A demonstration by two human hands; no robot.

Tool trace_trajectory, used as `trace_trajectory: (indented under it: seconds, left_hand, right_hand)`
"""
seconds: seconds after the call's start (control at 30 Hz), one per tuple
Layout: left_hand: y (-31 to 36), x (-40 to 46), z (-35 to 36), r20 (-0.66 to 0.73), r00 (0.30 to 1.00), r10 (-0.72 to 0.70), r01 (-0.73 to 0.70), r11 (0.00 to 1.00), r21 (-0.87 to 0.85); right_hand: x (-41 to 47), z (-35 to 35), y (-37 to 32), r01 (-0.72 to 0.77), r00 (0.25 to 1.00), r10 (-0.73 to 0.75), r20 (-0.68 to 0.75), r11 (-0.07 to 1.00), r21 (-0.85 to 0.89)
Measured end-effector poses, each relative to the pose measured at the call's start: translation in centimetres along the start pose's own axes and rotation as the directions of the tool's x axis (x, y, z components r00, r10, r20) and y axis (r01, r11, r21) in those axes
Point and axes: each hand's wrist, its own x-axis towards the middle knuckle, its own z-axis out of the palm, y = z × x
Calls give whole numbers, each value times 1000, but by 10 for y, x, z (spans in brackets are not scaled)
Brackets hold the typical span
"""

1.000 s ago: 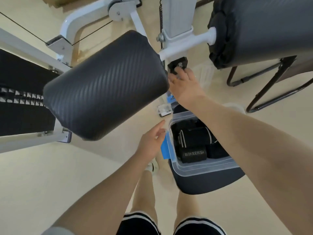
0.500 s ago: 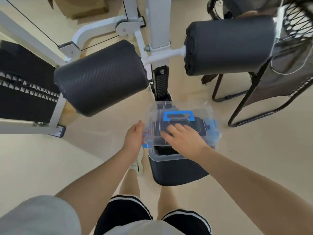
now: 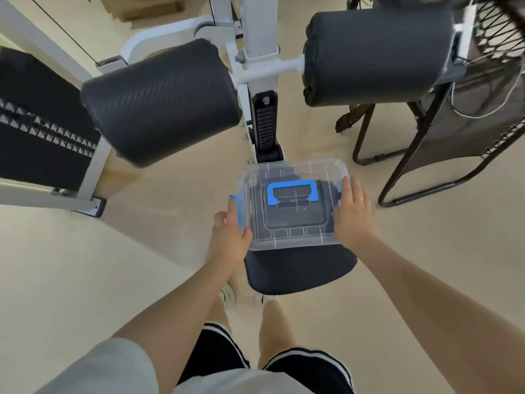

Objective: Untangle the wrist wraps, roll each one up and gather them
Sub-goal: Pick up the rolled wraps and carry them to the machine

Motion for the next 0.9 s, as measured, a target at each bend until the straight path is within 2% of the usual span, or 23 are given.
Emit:
trace_trajectory:
  seconds: [0.1,0.17,0.27,0.33,0.47,0.57,0.63,0.67,0.73,0.8,0.9]
  left_hand:
    - [2,15,-1,10,986,166,-166,983,72]
    - [11,27,-1,41,974,222,-225,961,162]
    - [27,34,7,69,966,248,-257,953,163]
    - [27,32,18,31,971,239,-240,954,181]
    - [22,32,31,47,966,256,-249,853,460]
    - [23,35,33,92,971,222,-236,817,526]
    - [25,34,33,107,971,215,-238,800,551]
    - [27,34,32,120,972,200,-233,795,560]
    - [32,36,29,153,975,159,-219,790,573]
    - [37,34,26,163,976,142,-211,787,579]
    - [44,32,23,159,979,128,-198,777,598]
  right_hand:
    - [17,2,5,-86,996,85,13,981,175]
    - [26,4,3,-122,992,106,70,948,293]
    - [36,8,2,-162,987,139,83,839,519]
    - [38,13,4,-164,984,171,45,789,592]
    - [47,20,9,-214,971,235,35,803,557]
    - [48,22,8,-248,968,246,57,882,402]
    - [46,21,7,-247,967,255,0,935,254]
    - [45,19,8,-257,964,265,-7,938,233]
    - [45,13,6,-315,948,307,85,862,397]
    - [44,7,6,-379,924,319,209,704,600]
    - [39,-1,4,-411,892,398,216,512,754]
